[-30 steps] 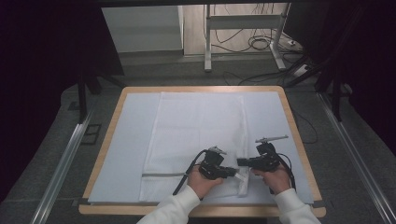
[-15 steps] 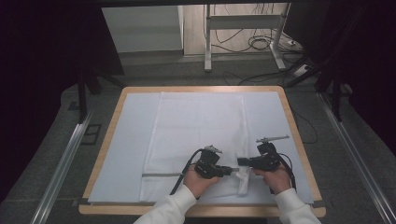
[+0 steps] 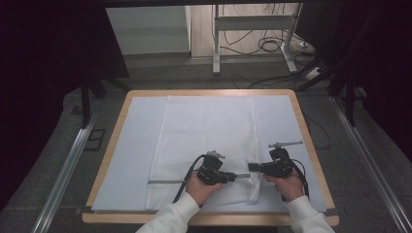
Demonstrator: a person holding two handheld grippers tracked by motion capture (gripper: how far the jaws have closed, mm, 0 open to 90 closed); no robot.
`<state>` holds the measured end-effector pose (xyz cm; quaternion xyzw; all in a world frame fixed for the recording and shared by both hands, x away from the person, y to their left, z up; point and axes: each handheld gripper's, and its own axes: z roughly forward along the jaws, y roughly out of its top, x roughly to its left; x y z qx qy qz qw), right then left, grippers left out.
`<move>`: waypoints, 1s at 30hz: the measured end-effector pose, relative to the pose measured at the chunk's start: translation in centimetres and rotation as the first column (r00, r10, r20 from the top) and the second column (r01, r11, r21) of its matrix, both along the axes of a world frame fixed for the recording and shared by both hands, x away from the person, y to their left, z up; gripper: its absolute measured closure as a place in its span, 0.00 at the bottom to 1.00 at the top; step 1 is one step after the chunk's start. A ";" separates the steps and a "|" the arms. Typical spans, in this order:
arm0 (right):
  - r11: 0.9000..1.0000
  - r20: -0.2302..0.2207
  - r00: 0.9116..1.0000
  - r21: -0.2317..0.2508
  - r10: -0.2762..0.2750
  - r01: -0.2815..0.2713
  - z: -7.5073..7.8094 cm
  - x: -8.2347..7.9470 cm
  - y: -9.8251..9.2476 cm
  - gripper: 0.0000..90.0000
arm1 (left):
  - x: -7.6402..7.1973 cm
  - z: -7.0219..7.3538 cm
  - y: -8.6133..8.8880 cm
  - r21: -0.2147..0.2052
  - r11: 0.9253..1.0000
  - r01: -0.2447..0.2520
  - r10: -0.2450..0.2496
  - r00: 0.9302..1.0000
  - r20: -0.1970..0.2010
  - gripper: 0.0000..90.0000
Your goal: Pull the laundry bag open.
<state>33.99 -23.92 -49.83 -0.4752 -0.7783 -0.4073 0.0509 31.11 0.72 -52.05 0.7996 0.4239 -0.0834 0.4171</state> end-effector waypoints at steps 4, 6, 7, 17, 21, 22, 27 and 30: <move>1.000 0.004 1.000 0.001 0.000 0.000 0.0 0.0 -0.1 0.98 | -0.1 -0.1 -0.1 0.009 1.000 0.003 -0.003 1.000 0.005 0.96; 1.000 0.002 1.000 -0.001 0.000 0.000 0.0 0.0 0.0 0.98 | -0.1 -0.1 -0.1 0.013 1.000 0.005 -0.005 1.000 0.008 0.96; 1.000 0.001 1.000 -0.004 0.002 -0.002 -0.1 0.0 0.0 0.98 | 0.0 -0.1 0.1 0.021 1.000 0.009 -0.009 1.000 0.012 0.96; 1.000 0.003 1.000 -0.005 0.005 -0.005 -0.1 0.0 0.0 0.98 | -0.1 -0.3 1.4 0.004 1.000 -0.015 0.015 1.000 -0.001 0.96; 1.000 0.004 1.000 -0.008 0.006 -0.006 -0.1 0.0 0.0 0.98 | 0.0 -0.6 1.8 0.007 1.000 -0.019 0.019 1.000 -0.007 0.96; 1.000 0.003 1.000 -0.008 0.006 -0.005 -0.1 0.0 0.0 0.98 | 0.0 -0.7 1.9 0.008 1.000 -0.021 0.021 1.000 -0.007 0.96; 1.000 0.003 1.000 -0.014 0.007 -0.007 -0.1 0.0 0.0 0.98 | 0.0 -0.8 2.4 0.004 1.000 -0.028 0.028 1.000 -0.014 0.96; 1.000 -0.002 1.000 -0.015 0.009 -0.009 -0.1 0.0 0.0 0.98 | 0.1 -0.8 2.7 0.008 1.000 -0.028 0.028 0.999 -0.016 0.96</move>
